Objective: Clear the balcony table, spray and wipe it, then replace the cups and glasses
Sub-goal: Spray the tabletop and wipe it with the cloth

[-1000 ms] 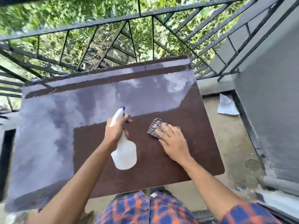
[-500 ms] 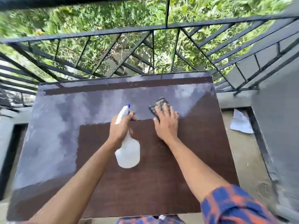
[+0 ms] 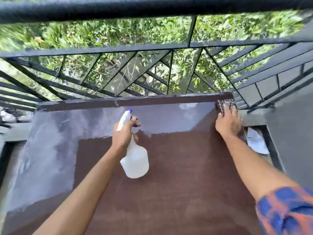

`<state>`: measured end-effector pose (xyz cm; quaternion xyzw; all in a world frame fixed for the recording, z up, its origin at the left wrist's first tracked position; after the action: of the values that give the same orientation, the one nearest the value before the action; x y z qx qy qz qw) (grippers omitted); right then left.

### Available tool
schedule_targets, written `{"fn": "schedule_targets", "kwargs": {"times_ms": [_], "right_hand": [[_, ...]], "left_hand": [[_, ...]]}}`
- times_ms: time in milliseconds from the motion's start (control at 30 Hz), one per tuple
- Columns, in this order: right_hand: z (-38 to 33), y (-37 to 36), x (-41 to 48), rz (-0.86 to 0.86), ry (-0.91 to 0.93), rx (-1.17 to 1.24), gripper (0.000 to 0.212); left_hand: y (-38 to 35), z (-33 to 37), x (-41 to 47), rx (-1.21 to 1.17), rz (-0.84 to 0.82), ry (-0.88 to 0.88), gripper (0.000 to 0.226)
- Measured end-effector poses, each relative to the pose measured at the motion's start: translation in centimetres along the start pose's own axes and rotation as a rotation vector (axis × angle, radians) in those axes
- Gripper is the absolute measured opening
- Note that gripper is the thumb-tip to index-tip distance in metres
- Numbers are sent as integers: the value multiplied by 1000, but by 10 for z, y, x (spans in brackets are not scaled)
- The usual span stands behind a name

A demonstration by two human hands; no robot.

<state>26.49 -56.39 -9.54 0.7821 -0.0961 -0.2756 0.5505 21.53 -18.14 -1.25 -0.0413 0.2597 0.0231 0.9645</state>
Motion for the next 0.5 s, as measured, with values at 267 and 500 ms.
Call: {"fn": "schedule_targets", "kwargs": {"times_ms": [267, 500], "right_hand": [[-181, -60, -32, -107, 340, -15, 55], [-234, -112, -100, -256, 978, -229, 49]], "left_hand": [[30, 20, 31, 5, 59, -25, 18], [30, 20, 45, -10, 67, 2, 35]]}}
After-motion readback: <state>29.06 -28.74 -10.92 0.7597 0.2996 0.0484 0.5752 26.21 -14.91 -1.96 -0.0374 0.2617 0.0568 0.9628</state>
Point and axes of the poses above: each hand's wrist, its own x-axis towards the middle knuckle, its own y-axis out of the back of the hand, z = x × y, the point moved 1 cm from there along x, towards the middle knuckle, and after that the axes turned 13 degrees about -z, right-handed, at the moved point
